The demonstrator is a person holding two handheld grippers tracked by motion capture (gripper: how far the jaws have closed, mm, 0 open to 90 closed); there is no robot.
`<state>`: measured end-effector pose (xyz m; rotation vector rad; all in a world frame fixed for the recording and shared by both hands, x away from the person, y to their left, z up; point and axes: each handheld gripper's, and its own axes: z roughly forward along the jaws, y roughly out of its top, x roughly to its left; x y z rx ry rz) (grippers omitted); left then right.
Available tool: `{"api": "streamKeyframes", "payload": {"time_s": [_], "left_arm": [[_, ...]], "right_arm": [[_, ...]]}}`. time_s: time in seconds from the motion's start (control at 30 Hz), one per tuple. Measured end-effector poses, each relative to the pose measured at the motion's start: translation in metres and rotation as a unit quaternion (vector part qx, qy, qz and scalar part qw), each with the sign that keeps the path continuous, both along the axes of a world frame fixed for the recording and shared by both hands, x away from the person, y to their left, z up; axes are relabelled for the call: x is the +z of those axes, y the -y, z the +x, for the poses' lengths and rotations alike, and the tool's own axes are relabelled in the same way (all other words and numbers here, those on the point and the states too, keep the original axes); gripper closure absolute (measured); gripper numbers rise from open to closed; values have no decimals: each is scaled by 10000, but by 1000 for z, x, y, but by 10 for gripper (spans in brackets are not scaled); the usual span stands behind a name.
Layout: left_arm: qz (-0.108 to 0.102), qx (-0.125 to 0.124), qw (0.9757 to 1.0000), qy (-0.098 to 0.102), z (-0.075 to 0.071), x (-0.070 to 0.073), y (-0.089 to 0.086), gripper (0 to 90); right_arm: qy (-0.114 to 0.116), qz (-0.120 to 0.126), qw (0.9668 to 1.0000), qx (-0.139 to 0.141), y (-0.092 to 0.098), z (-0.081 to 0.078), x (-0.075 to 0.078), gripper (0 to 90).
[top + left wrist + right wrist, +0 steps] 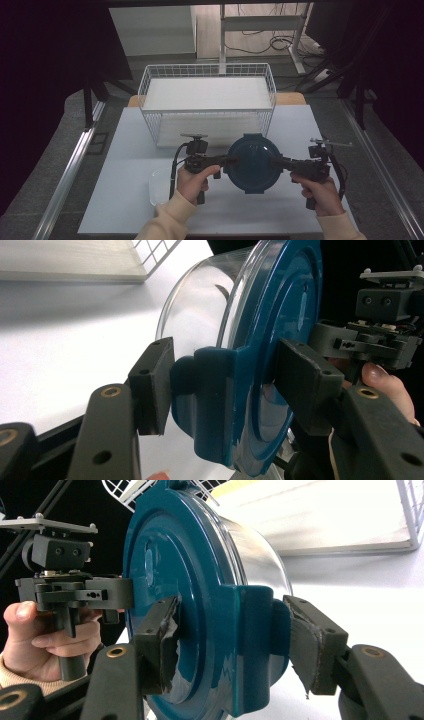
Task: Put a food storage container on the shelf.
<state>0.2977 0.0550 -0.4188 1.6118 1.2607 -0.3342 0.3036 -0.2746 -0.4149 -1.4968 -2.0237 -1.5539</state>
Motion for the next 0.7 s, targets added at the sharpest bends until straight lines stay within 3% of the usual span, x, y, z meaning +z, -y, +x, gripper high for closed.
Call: {"api": "streamKeyframes", "payload": {"time_s": [0.17,0.43,0.7], "left_arm": [[-6,32,10000,-2,1,3,-3,423],[-26,59,10000,46,2,15,-9,422],[-27,126,9999,66,5,28,-19,422]], "right_arm": [[-13,3,10000,35,-4,3,1,420],[117,-44,9999,70,-9,6,15,420],[99,-61,9998,170,-19,14,28,420]]}}
